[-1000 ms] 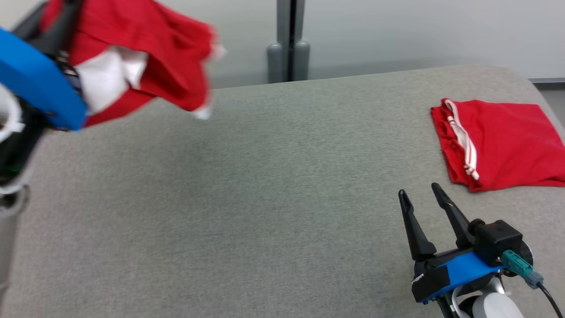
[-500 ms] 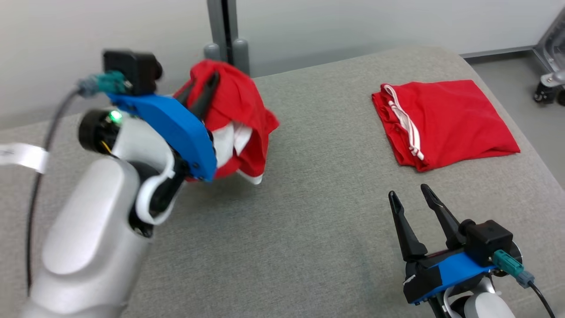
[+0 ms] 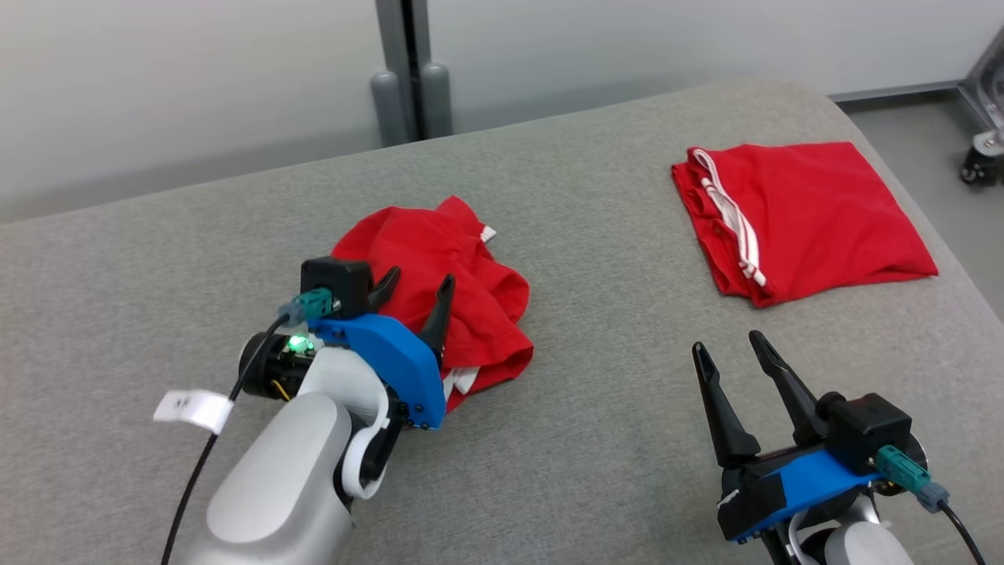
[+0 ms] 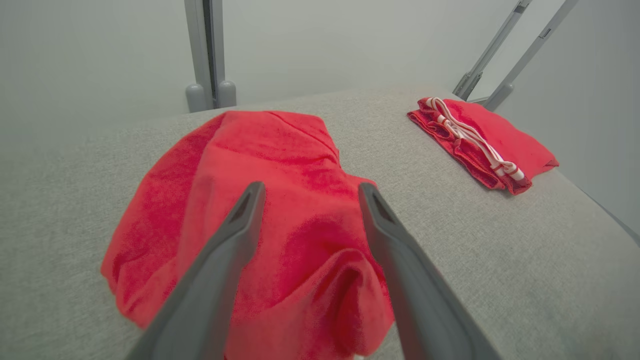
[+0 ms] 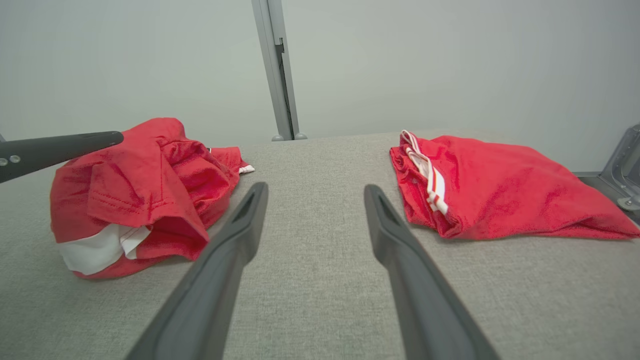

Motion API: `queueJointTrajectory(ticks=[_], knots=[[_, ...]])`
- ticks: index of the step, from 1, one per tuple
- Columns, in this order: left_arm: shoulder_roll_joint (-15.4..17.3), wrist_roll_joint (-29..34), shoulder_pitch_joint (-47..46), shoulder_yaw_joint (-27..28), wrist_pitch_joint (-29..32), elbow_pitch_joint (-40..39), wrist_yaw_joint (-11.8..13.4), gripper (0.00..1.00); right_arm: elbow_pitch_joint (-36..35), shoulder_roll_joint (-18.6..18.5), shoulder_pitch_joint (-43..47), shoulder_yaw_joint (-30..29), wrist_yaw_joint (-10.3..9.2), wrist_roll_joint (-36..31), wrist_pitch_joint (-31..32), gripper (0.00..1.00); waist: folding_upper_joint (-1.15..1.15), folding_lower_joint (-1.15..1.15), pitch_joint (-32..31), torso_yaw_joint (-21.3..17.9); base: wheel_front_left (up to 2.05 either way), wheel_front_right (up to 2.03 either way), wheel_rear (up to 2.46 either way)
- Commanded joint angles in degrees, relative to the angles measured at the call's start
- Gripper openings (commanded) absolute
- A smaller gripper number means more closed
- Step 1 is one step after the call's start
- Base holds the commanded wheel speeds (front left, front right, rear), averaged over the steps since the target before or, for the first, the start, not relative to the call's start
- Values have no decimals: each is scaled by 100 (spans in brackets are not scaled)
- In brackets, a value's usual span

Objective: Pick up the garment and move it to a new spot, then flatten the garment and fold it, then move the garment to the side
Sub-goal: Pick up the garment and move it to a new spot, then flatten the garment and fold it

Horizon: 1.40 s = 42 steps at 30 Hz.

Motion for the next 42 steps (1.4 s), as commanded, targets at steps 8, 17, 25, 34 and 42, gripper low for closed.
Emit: queueJointTrajectory(ticks=[8, 17, 25, 34, 42], knots=[[1, -26, 689, 285, -1721, -343, -236, 100, -105, -47, 169, -127, 1, -2, 88, 100, 0, 0, -312, 578, 0, 0, 0], [195, 149, 1469, 817, -2393, -857, -218, 100, -204, -55, 311, -244, 1, -9, 190, 100, 0, 0, -478, 925, 0, 0, 0], [35, 789, 2375, 1961, -2402, -1686, -190, 100, -244, -34, 435, -307, 1, -16, 245, 100, 0, 0, -581, 1128, 0, 0, 0], [130, 1350, 2986, 2448, -2404, -1571, -185, 100, -189, -24, 565, -315, 1, -57, 309, 100, 0, 0, -728, 1227, 0, 0, 0], [264, 1530, 3251, 2552, -2404, -1422, -165, 100, -82, -33, 679, -410, 1, -70, 344, 100, 0, 0, -797, 1260, 0, 0, 0]])
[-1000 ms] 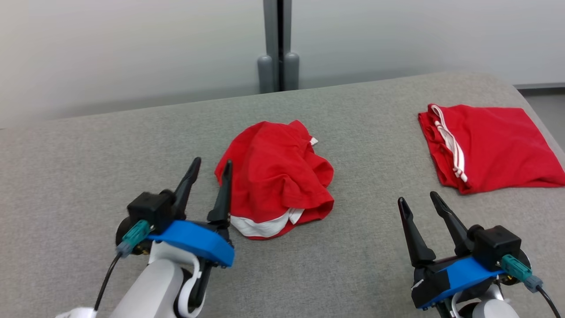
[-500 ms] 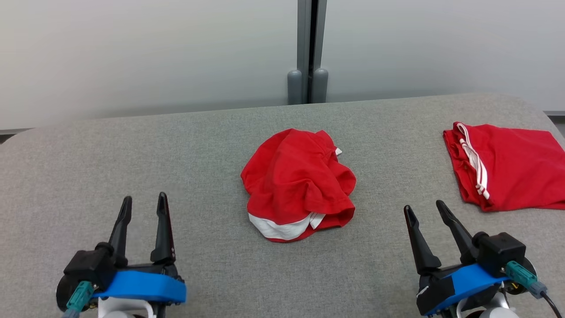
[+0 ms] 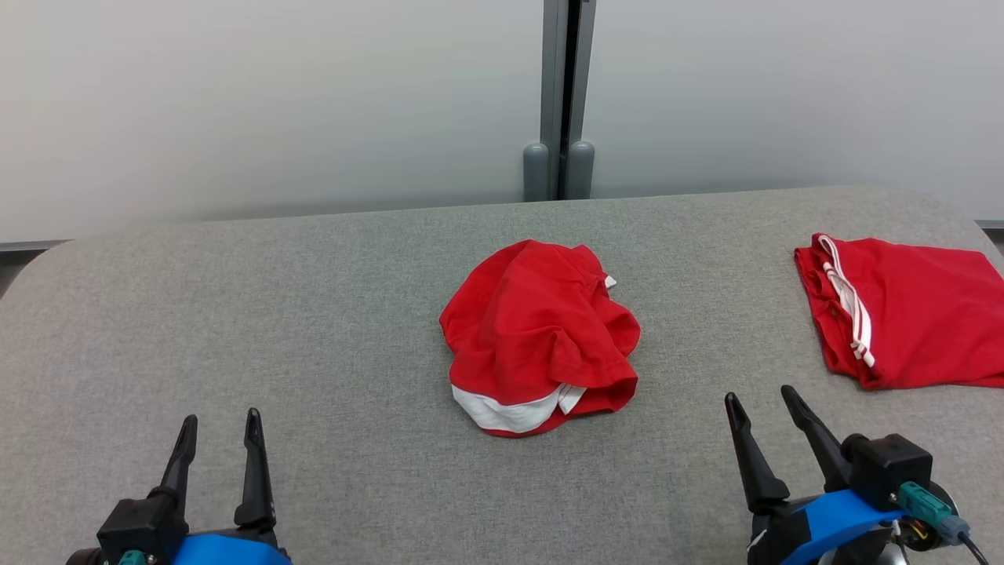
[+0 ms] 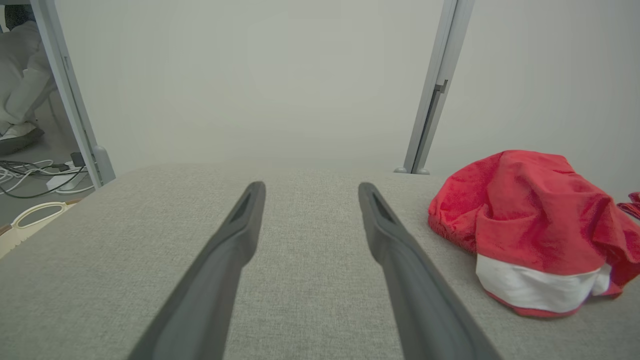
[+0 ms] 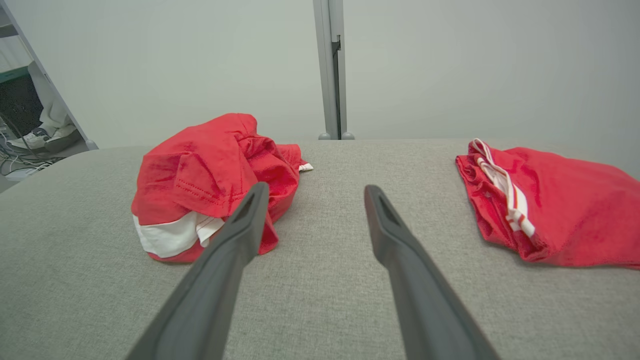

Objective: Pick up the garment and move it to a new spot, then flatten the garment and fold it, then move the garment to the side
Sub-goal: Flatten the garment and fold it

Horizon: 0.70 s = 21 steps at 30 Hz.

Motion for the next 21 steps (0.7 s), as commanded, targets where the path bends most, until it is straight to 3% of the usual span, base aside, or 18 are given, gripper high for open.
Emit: queueJointTrajectory(ticks=[1, 21], knots=[[37, 9, 75, 14, -17, 36, 18, 100, 13, -5, 81, -10, 1, -27, 5, 100, 0, 0, 3, -4, 0, 0, 0], [33, -111, 47, -102, 119, 16, 70, 100, 85, 47, -54, 120, 1, -1, 41, 100, 0, 0, 115, -20, 0, 0, 0]])
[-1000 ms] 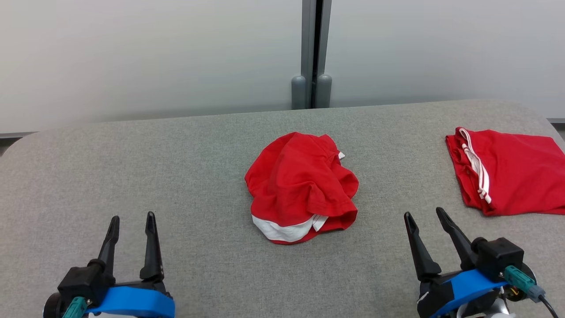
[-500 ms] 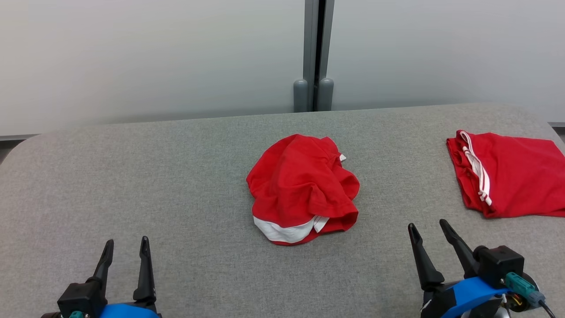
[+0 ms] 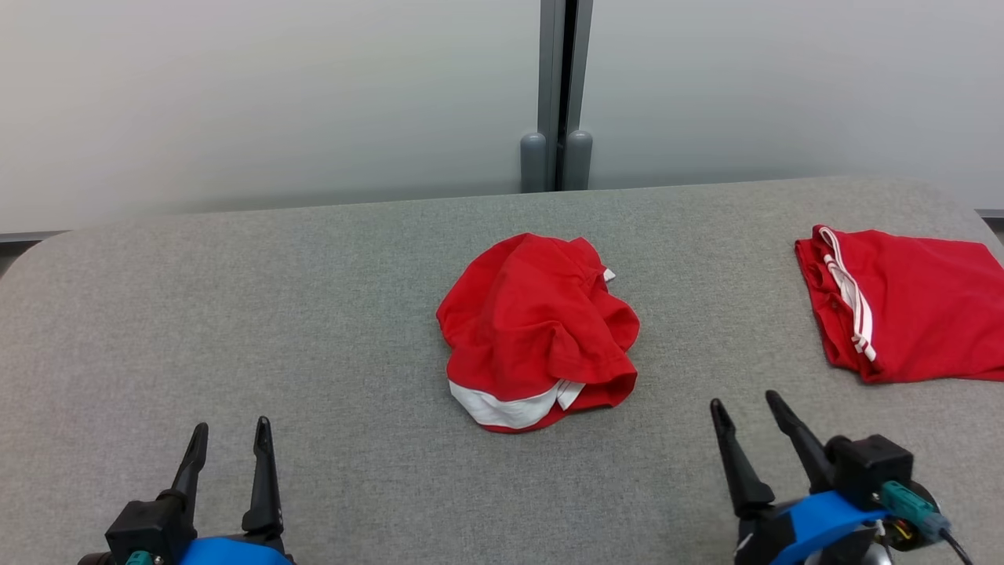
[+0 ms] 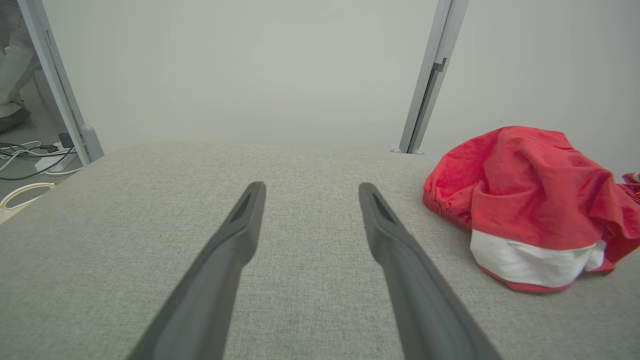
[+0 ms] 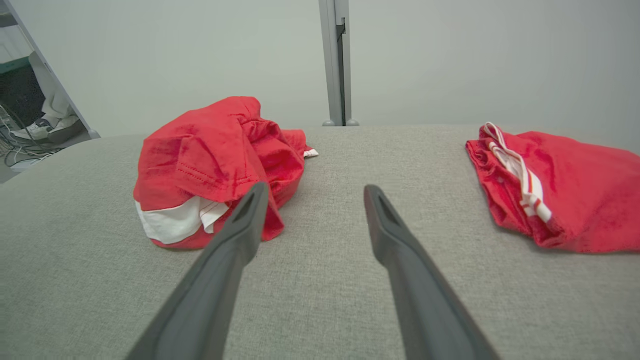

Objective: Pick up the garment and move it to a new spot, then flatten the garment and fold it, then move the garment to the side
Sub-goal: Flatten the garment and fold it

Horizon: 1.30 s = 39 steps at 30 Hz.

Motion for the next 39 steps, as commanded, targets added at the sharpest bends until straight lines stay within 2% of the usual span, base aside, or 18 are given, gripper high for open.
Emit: queueJointTrajectory(ticks=[1, 7, 13, 23, 28, 35, 37, 38, 39], knots=[[16, -15, -21, -3, -6, -36, 26, 100, 41, 21, -107, 93, 1, 15, 33, 100, 0, 0, 16, 0, 0, 0, 0], [50, -2, -115, -44, 35, -110, 46, 100, 562, 27, -539, 629, 1, 381, 526, 100, 0, 0, 92, 66, 0, 0, 0], [52, 25, -224, -122, 73, -173, 28, 100, 1435, 32, -1158, 1079, 1, 1373, 796, 100, 0, 0, 208, 246, 0, 0, 0], [91, 15, -255, -195, 79, -190, 39, 100, 2790, 29, -2120, 1341, 1, 2595, 274, 100, 0, 0, 295, 466, 0, 0, 0], [97, 9, -284, -243, 90, -192, 42, 100, 3403, 29, -2555, 1397, 2, 2812, -74, 100, 0, 0, 292, 546, 0, 0, 0], [76, 1, -296, -297, 86, -178, 53, 100, 3808, 29, -2936, 1578, 2, 2943, -598, 100, 0, 0, 290, 627, 0, 0, 0], [74, -15, -282, -302, 87, -178, 57, 100, 3916, 29, -3052, 1582, 2, 2848, -774, 27, 0, 0, 285, 643, 0, 0, 0], [77, -22, -273, -302, 86, -182, 66, 100, 3974, 29, -3105, 1577, 2, 2753, -843, 0, 0, 0, 284, 650, 0, 0, 0], [80, -34, -264, -299, 84, -189, 76, 100, 4046, 30, -3161, 1550, 2, 2625, -911, 0, 0, 0, 285, 654, 0, 0, 0]])
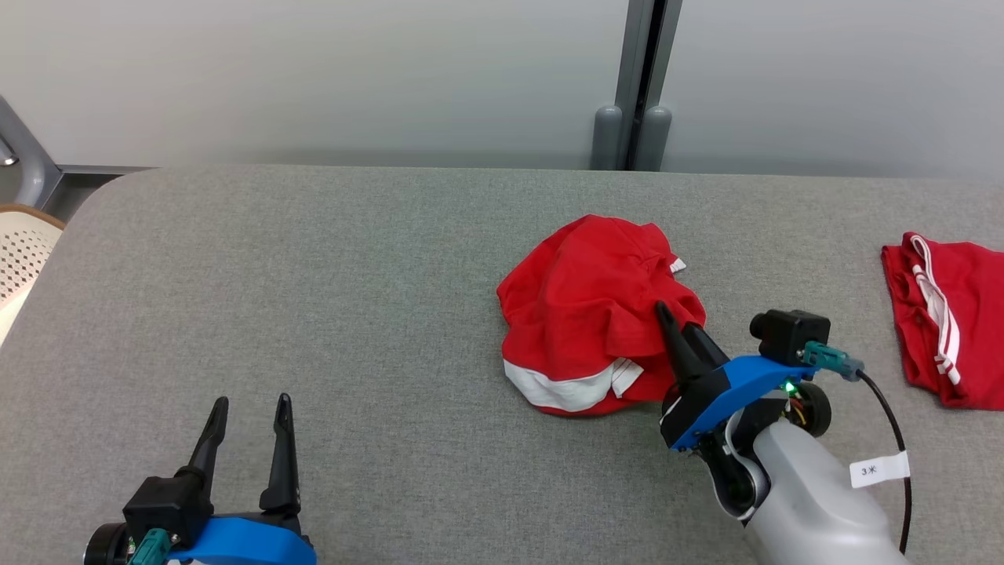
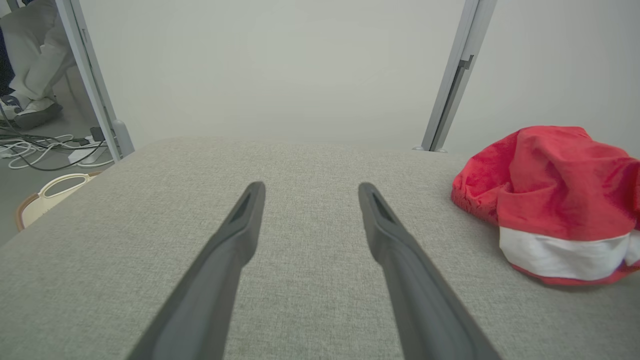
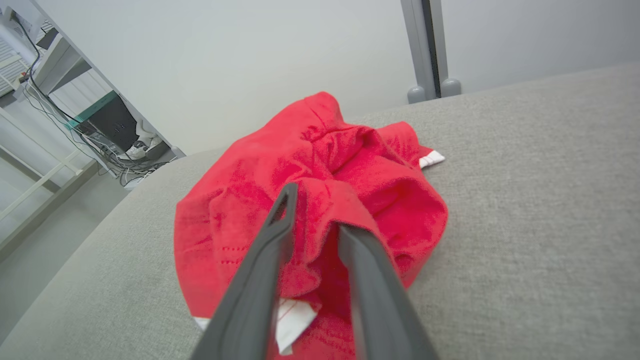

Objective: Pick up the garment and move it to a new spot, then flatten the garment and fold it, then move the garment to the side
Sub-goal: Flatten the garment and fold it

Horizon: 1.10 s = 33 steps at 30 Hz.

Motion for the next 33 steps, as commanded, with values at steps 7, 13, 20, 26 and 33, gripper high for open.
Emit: queueJointTrajectory(ticks=[7, 13, 20, 26, 33], knots=[[37, -51, -23, 26, -46, -69, 70, 100, -198, -4, -511, -80, 3, -984, -179, 0, 0, 0, -9, 17, 0, 0, 0], [49, -76, -74, 44, -67, -140, 92, 100, -923, -4, -1150, 594, 3, -1288, 169, 0, 0, 0, -2, 44, 0, 0, 0], [65, -88, -161, 28, -91, -191, 111, 100, -1677, -6, -2124, 1359, 3, -955, 555, 0, 0, 0, 37, 119, 0, 0, 0], [61, -85, -166, 1, -105, -223, 139, 100, -2105, -6, -2466, 1262, 2, -493, 531, 0, 0, 0, 42, 172, 0, 0, 0], [71, -108, -53, 20, -128, -236, 184, 100, -1961, -213, -1586, 689, 2, -709, 1095, 0, 0, 0, 38, 113, 0, 0, 0]])
